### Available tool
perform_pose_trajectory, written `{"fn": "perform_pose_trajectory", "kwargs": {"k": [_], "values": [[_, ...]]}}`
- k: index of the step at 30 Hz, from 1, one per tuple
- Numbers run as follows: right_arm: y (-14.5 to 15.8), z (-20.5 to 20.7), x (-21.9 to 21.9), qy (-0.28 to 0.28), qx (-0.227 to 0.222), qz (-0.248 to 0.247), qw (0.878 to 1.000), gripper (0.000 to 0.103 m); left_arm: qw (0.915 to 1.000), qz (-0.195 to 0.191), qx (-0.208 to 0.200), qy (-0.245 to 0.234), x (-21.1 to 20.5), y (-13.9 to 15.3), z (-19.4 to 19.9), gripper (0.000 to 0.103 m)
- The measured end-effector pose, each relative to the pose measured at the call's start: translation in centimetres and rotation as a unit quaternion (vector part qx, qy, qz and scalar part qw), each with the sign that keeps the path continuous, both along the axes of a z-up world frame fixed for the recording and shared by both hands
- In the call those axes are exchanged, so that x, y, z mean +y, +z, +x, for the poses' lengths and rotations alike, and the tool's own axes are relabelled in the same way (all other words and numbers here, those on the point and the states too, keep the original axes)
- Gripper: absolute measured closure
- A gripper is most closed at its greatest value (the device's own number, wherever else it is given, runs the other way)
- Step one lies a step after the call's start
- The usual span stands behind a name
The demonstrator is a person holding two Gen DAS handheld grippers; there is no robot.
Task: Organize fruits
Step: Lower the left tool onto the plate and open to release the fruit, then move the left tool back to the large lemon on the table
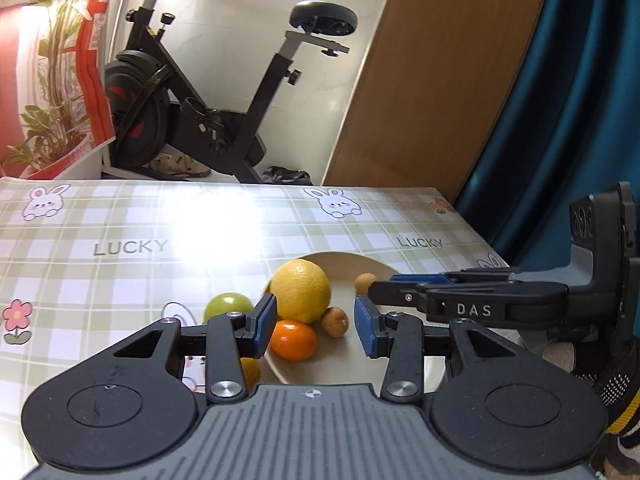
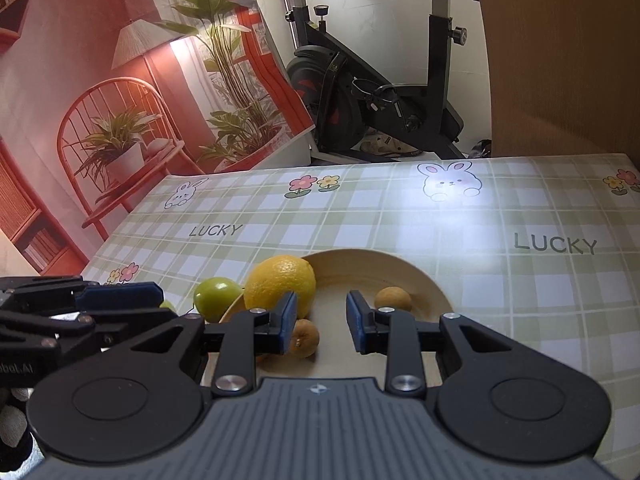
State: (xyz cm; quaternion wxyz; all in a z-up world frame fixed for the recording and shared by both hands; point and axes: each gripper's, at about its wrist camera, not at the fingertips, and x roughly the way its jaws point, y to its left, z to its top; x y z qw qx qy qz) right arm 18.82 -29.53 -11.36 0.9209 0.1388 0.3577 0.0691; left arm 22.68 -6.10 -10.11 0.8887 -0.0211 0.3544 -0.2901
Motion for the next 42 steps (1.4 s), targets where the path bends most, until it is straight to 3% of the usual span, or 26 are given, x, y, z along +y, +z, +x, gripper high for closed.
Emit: {"fn": "perform_pose_trajectory", "kwargs": {"k": [7,14,16,18,24,30,42], "values": [[0.2,-1.8,4.4,0.014,-0.018,0.010,1.000,0.072,0.9984,-0.020,0.012,0.051,4.7,0.6,-1.1,0.058],[-0.3,-3.4,9.1,0.029,-0.031,0.013,0.999,0.072,0.9972,-0.026,0.021,0.067,7.1,-0.1,-2.1,0.058],[-0.5,-3.8,10.5,0.040,-0.032,0.006,0.999,0.069,0.9967,-0.029,0.030,0.070,7.7,-0.6,-1.9,0.058],[-0.7,-4.1,11.8,0.054,-0.033,-0.007,0.998,0.057,0.9957,-0.036,0.040,0.075,8.2,-1.0,-1.6,0.058],[-1.4,-3.8,15.0,0.120,-0.030,-0.071,0.990,0.042,0.9929,-0.051,0.055,0.092,9.3,-2.3,-1.7,0.058],[-2.6,-2.6,16.8,0.174,-0.021,-0.105,0.979,0.037,0.9918,-0.054,0.063,0.097,9.8,-3.2,-1.9,0.058],[-3.9,-1.8,17.6,0.175,0.014,-0.087,0.981,0.028,0.9907,-0.064,0.078,0.091,9.7,-4.3,-2.1,0.058]]}}
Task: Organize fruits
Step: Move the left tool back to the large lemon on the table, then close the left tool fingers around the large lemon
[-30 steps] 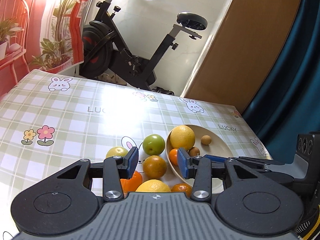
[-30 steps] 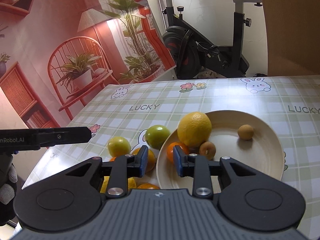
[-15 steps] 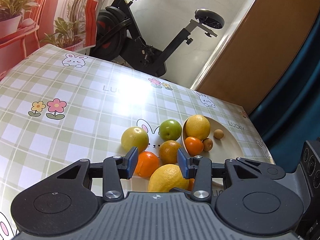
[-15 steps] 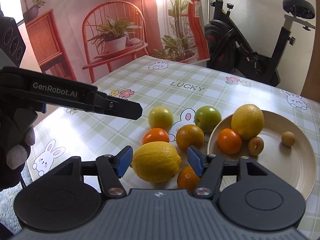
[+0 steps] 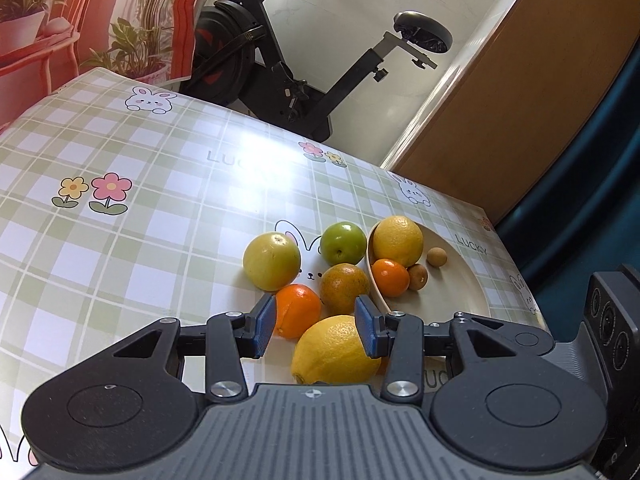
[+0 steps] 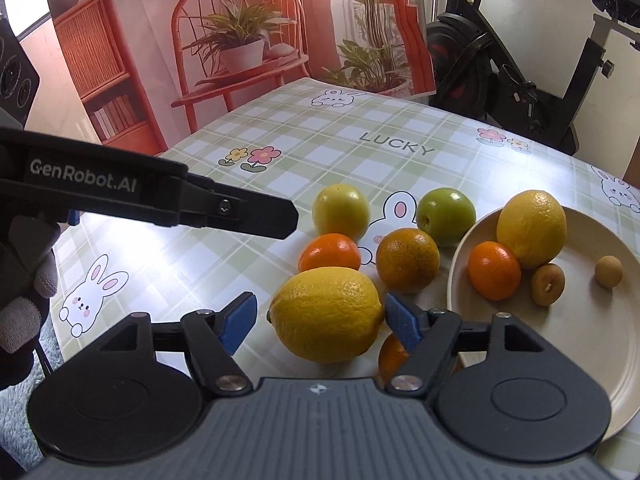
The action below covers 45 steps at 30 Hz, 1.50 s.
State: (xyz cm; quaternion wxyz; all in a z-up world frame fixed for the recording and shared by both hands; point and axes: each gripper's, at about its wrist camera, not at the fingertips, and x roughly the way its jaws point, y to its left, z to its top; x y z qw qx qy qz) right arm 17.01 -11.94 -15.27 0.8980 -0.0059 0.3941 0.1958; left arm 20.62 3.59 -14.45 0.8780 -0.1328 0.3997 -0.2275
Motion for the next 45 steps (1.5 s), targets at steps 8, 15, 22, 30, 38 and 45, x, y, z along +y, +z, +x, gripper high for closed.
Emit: {"fn": "perform_pose_trajectory", "kwargs": {"k": [8,15,22,30,38,45], "values": [[-0.1,-1.6,1.0,0.001,-0.008,-0.010,1.000,0.028,0.9996,-0.014,0.026,-0.004,0.2,-1.7,0.2,0.058],[-0.3,-1.3,0.5,-0.009,-0.007,-0.016,1.000,0.035,0.9986,-0.035,0.039,0.004,0.2,-2.7,0.7,0.051],[-0.4,-1.3,0.2,-0.012,-0.012,-0.018,1.000,0.043,0.9975,-0.053,0.045,0.013,0.1,-3.5,0.8,0.046],[-0.4,-1.6,0.3,-0.014,-0.013,-0.023,1.000,0.044,0.9988,-0.036,0.033,0.001,-1.0,-3.9,0.2,0.032],[-0.5,-2.1,0.5,-0.022,-0.017,-0.023,0.999,0.044,0.9975,-0.047,0.050,-0.016,-2.1,-5.0,-0.2,0.033],[-0.7,-2.0,0.3,-0.024,-0.009,-0.013,1.000,0.044,0.9964,-0.070,0.047,0.007,-1.0,-5.0,0.0,0.035]]}}
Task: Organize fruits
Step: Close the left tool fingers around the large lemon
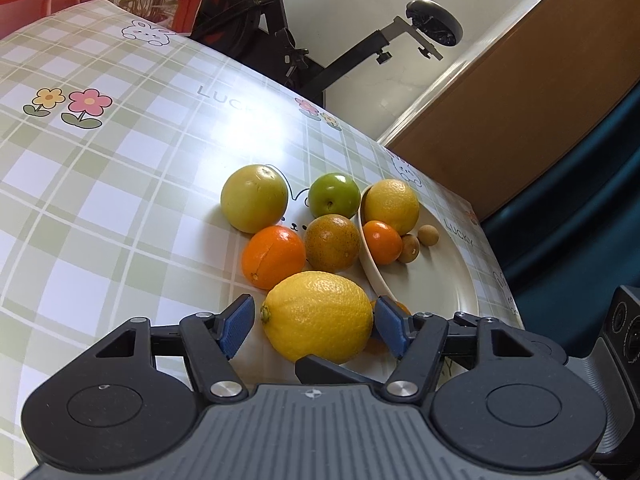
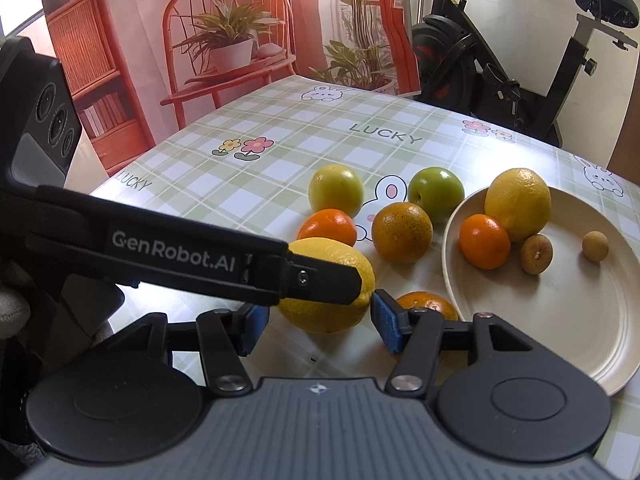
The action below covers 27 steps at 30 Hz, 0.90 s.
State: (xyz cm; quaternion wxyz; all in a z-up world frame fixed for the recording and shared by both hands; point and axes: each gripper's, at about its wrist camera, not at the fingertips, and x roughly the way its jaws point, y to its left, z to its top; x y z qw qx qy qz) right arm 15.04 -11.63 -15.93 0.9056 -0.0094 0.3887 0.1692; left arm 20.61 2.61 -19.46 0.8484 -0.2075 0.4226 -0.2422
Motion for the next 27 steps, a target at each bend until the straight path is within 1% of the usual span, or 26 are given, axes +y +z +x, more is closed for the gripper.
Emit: {"fn": "perform_pose_trajectory", "kwargs": {"k": [1,2,7,12,21,27], "values": [[0.00,0.01,0.02,0.000,0.000,0.000,1.000,0.044,1.0000,-0.004,-0.002,0.002,0.18,0.06,0.01,0.041],[-0.02,0.01,0.05,0.000,-0.001,0.000,1.000,0.044,1.0000,-0.006,-0.003,0.001,0.23,0.07,0.05,0.042],[-0.07,0.05,0.08,-0.002,-0.001,-0.001,1.000,0.044,1.0000,-0.007,-0.006,-0.002,0.20,0.11,-0.14,0.042],[-0.08,0.06,0.06,-0.002,-0.001,-0.001,1.000,0.043,0.9998,-0.017,0.000,-0.003,0.37,-0.23,-0.08,0.042],[-0.25,0.03,0.16,-0.006,-0.003,-0.003,1.000,0.042,0.9999,-0.004,-0.007,-0.007,0.04,0.00,-0.17,0.043],[-0.36,-0.17,0.54,-0.008,-0.010,-0.016,1.000,0.042,0.9999,0.003,-0.009,-0.009,-0.10,0.22,-0.32,0.044]]}}
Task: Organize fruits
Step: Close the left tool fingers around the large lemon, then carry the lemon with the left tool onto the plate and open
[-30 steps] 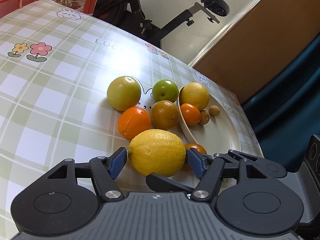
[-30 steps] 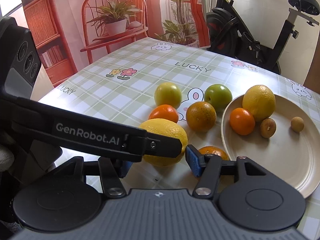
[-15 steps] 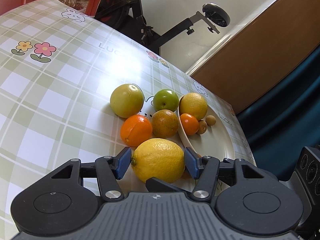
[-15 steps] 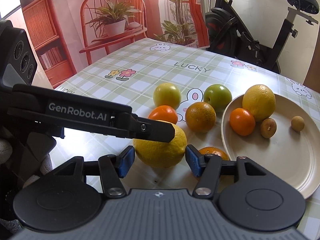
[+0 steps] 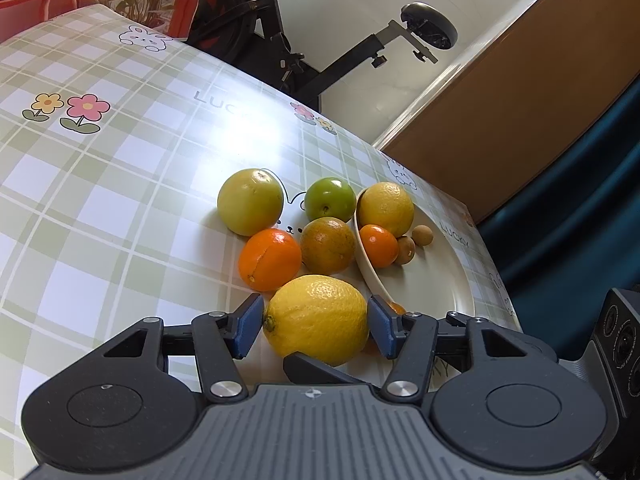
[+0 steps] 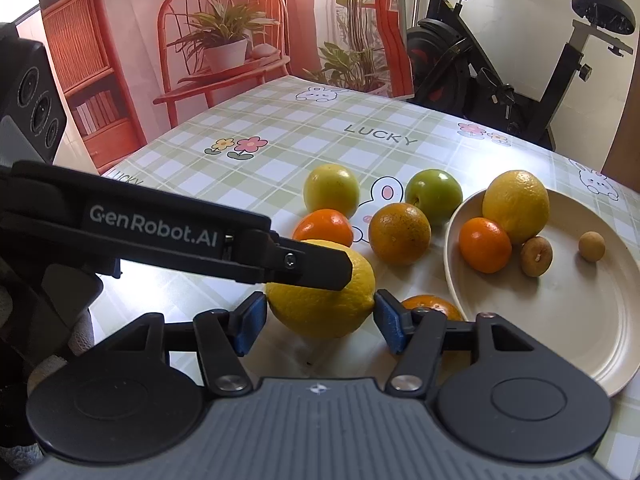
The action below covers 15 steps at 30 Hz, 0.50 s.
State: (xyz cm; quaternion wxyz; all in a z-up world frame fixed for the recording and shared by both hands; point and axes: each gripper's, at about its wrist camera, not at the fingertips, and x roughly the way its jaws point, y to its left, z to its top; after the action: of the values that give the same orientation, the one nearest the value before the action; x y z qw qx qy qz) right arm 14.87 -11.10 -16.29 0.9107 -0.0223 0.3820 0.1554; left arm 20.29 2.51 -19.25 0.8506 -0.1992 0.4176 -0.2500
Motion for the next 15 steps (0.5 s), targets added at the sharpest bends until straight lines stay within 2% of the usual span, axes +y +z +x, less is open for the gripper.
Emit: {"fn": "perform_pose_trajectory", "kwargs": {"k": [8,15], "values": [[1.0,-0.6,-1.2,-0.018,-0.020,0.040,0.999,0.042,0.9989,0.019,-0.038,-0.018,-0.5,2.6,-0.1,0.046],[2.9,-1.0,-3.0,-0.043,-0.052,0.071,0.995,0.042,0.9950,0.053,-0.071,-0.047,-3.3,5.4,0.3,0.046]]}}
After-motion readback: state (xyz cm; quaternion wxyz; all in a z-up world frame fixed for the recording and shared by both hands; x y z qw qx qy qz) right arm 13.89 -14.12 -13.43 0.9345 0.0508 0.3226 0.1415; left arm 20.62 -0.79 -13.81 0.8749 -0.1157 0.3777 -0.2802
